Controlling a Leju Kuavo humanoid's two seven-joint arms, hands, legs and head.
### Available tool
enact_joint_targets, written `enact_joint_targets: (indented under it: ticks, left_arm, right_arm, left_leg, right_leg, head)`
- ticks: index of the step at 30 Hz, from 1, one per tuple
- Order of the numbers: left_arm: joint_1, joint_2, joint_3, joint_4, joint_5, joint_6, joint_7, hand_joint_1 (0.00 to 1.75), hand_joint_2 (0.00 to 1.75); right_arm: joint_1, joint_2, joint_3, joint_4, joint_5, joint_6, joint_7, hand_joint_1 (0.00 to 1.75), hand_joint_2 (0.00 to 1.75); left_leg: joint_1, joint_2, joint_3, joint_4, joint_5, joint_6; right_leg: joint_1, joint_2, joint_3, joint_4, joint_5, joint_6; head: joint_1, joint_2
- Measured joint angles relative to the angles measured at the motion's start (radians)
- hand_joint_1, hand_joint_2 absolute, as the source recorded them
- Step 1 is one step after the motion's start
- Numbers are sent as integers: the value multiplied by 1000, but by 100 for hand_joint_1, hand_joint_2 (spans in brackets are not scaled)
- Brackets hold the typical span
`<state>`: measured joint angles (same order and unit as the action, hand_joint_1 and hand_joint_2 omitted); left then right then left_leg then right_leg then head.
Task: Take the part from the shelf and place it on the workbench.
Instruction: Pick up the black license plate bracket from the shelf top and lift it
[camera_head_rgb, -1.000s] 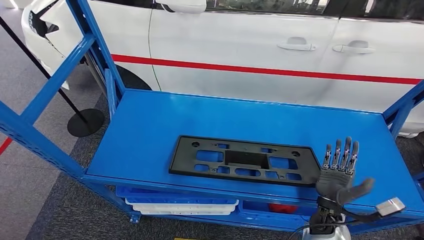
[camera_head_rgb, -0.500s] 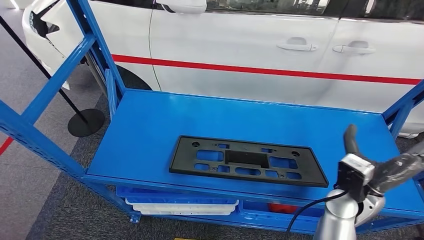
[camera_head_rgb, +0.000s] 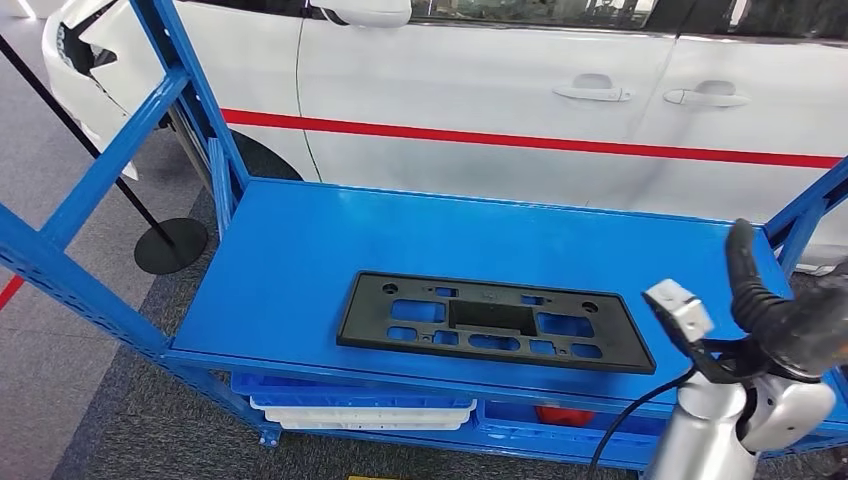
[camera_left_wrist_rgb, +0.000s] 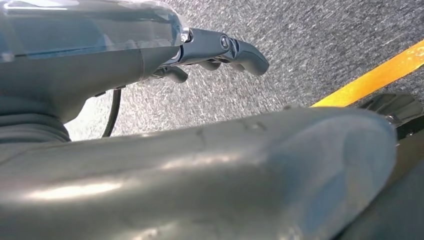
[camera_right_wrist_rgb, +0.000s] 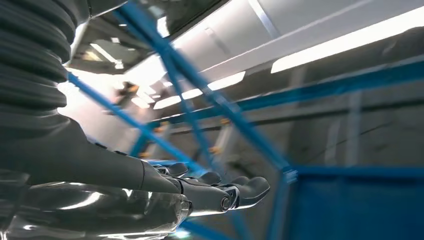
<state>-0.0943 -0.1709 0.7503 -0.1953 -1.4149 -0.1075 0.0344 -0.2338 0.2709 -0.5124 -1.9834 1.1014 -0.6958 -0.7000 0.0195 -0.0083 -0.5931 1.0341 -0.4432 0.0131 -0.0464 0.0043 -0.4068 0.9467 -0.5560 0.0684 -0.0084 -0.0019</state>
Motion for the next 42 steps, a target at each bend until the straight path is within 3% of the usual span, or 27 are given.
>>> enact_joint_targets:
  ticks: [8, 13, 16, 21, 25, 28, 32, 36, 42]
  left_arm:
    - [-7, 1, -26, -1, -16, 35, -6, 0, 0]
    - [-7, 15, -24, -2, 28, 113, 0, 0, 0]
    - [-1, 35, 3, -2, 94, 172, -12, 0, 0]
    - [7, 60, 85, -2, 197, 283, -65, 0, 0]
    - [7, 57, 156, -2, 277, 297, -105, 0, 0]
    - [12, 44, 194, -2, 277, 293, -58, 0, 0]
    - [25, 34, 213, -2, 263, 284, 8, 0, 0]
    - [27, 29, 225, -2, 245, 266, -9, 0, 0]
    - [27, 26, 220, -2, 197, 231, -42, 0, 0]
  right_arm:
    - [146, -74, 366, 79, 242, 0, -1, 0, 175]
    - [152, -189, 641, 131, 268, 0, -1, 0, 175]
    - [118, -235, 755, 168, 200, 0, -1, 0, 175]
    - [25, -258, 848, 327, -65, 0, 1, 0, 175]
    - [-39, -299, 961, 541, -211, 0, 1, 0, 175]
    - [-75, -327, 1066, 684, -239, 0, 2, 0, 175]
    - [-95, -311, 1170, 891, -131, 1, 25, 0, 175]
    - [-146, -262, 1225, 1100, -35, 1, 107, 0, 175]
    - [-162, -239, 1212, 1190, 42, -1, 169, 0, 175]
  left_leg:
    - [0, 0, 0, 0, 0, 0]
    - [0, 0, 0, -1, 0, 0]
    - [0, 0, 0, -1, 0, 0]
    - [1, -1, 0, -1, 1, -1]
    - [0, -1, 0, -1, 1, -1]
    - [0, -1, 0, -1, 1, -1]
    - [0, -1, -1, -1, 1, -1]
    - [1, -1, -1, -1, 1, -2]
    - [2, -2, 0, -1, 2, -2]
  right_leg:
    - [0, -1, 0, 0, -1, -1]
    - [0, -1, 0, 0, -1, -1]
    - [0, -1, 0, 0, -1, -1]
    - [0, -1, 0, 1, -1, -1]
    - [0, -2, 0, 1, 0, -1]
    - [0, -1, 0, 0, 0, -1]
    - [0, -2, -1, 0, -1, -1]
    - [1, -2, -1, 1, -1, -1]
    - [1, -3, -1, 1, -1, -1]
  head:
    - [0, 0]
    - [0, 0]
    - [0, 0]
    - [0, 0]
    - [0, 0]
    - [0, 0]
    - [0, 0]
    - [0, 0]
    - [0, 0]
